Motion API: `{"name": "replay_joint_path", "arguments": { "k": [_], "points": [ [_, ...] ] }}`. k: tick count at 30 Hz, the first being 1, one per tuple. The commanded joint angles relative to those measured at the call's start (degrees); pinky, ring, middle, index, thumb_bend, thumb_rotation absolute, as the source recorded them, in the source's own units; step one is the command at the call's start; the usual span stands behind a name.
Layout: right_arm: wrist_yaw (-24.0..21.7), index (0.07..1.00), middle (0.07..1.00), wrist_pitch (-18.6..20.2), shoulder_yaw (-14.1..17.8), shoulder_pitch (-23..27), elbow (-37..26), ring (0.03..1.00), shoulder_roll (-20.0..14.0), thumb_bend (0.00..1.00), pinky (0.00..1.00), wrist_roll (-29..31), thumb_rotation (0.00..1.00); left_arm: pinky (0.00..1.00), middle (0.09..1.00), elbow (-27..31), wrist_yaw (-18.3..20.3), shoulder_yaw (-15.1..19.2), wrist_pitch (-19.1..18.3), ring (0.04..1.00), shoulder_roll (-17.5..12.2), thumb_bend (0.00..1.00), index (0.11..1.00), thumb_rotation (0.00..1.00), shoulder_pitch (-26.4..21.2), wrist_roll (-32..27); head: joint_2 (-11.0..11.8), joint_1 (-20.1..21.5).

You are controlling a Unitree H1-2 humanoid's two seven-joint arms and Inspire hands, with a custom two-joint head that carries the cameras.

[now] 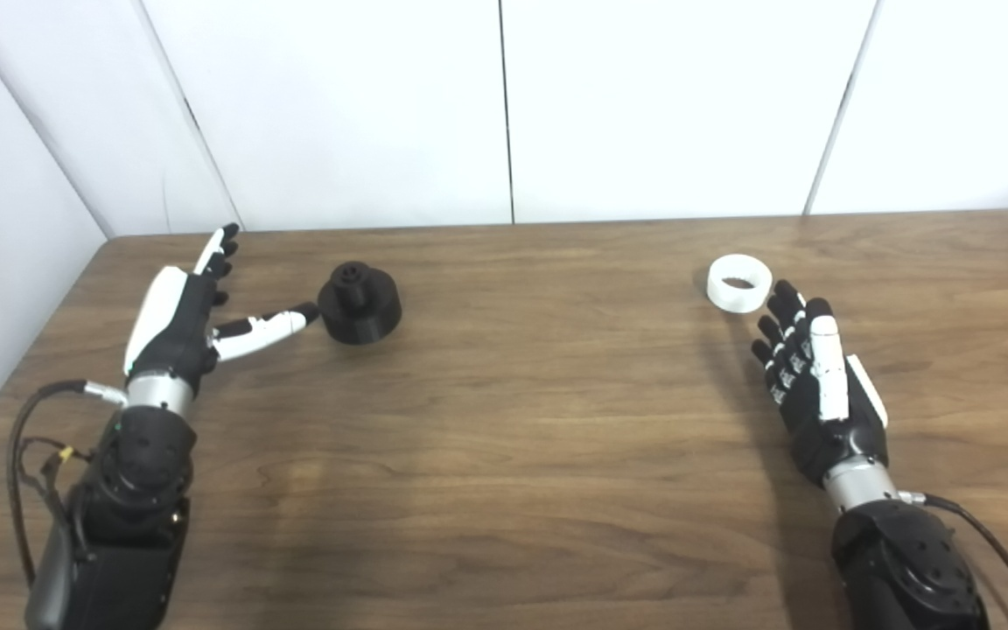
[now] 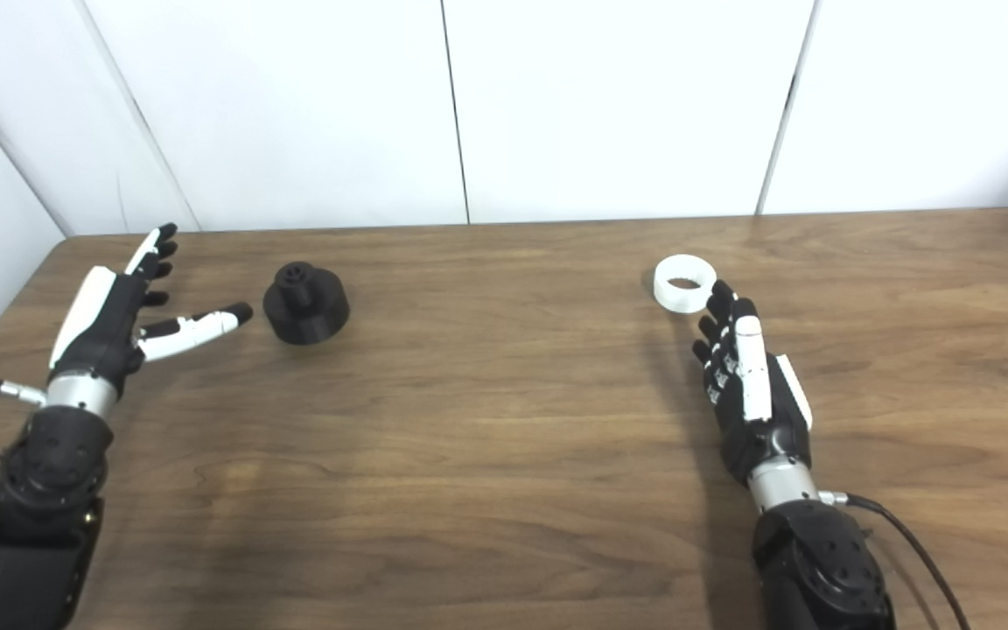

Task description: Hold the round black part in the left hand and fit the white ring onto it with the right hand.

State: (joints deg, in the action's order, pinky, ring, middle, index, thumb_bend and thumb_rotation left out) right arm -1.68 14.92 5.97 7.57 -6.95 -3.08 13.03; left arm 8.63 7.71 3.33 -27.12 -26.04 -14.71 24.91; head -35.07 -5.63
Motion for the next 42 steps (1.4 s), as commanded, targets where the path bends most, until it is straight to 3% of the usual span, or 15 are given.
{"name": "replay_joint_path", "arguments": {
  "k": [1,5,10,15,22,31,42],
  "points": [
    [-0.5,0.969,1.000,-2.3,0.0,2.2,-1.3,1.000,0.1,0.47,1.00,0.1,1.00,0.89,0.985,-2.0,2.3,-1.0,0.2,0.984,-3.4,0.98,0.991,0.40,-5.4,3.4,-0.1,0.0],
    [-0.4,0.967,1.000,-2.1,0.0,2.2,-1.5,1.000,0.1,0.47,1.00,0.0,1.00,0.90,0.991,-6.9,6.8,-4.0,0.2,0.999,-6.1,1.00,0.992,0.43,-9.5,4.9,0.0,0.1],
    [-0.4,0.967,1.000,-2.2,0.1,2.4,-1.3,1.000,0.0,0.49,1.00,0.1,1.00,0.96,1.000,-12.6,12.4,-7.4,1.1,1.000,-8.5,1.00,0.992,0.41,-13.8,2.5,0.3,0.3],
    [-0.1,0.966,1.000,-1.7,0.2,2.4,-2.0,1.000,0.1,0.49,1.00,-0.1,1.00,0.90,1.000,-15.7,15.7,-11.6,1.3,1.000,-10.6,1.00,0.973,0.45,-16.6,3.5,0.3,0.4],
    [0.2,0.963,1.000,-1.5,0.4,2.4,-2.3,1.000,0.1,0.50,1.00,-0.3,1.00,0.89,1.000,-18.2,17.3,-14.9,1.1,1.000,-10.7,1.00,0.974,0.45,-19.3,4.7,0.4,0.4],
    [0.4,0.962,1.000,-1.6,0.4,2.5,-2.1,1.000,0.3,0.50,1.00,-0.3,1.00,0.89,1.000,-18.8,17.4,-16.3,1.3,1.000,-9.7,1.00,0.956,0.40,-20.4,4.3,0.5,0.5],
    [0.6,0.963,1.000,-1.6,0.3,2.5,-2.4,1.000,0.3,0.49,1.00,-0.7,1.00,0.91,1.000,-19.7,17.6,-18.2,1.5,1.000,-8.7,1.00,0.968,0.41,-20.7,5.0,0.5,0.9]
  ]
}}
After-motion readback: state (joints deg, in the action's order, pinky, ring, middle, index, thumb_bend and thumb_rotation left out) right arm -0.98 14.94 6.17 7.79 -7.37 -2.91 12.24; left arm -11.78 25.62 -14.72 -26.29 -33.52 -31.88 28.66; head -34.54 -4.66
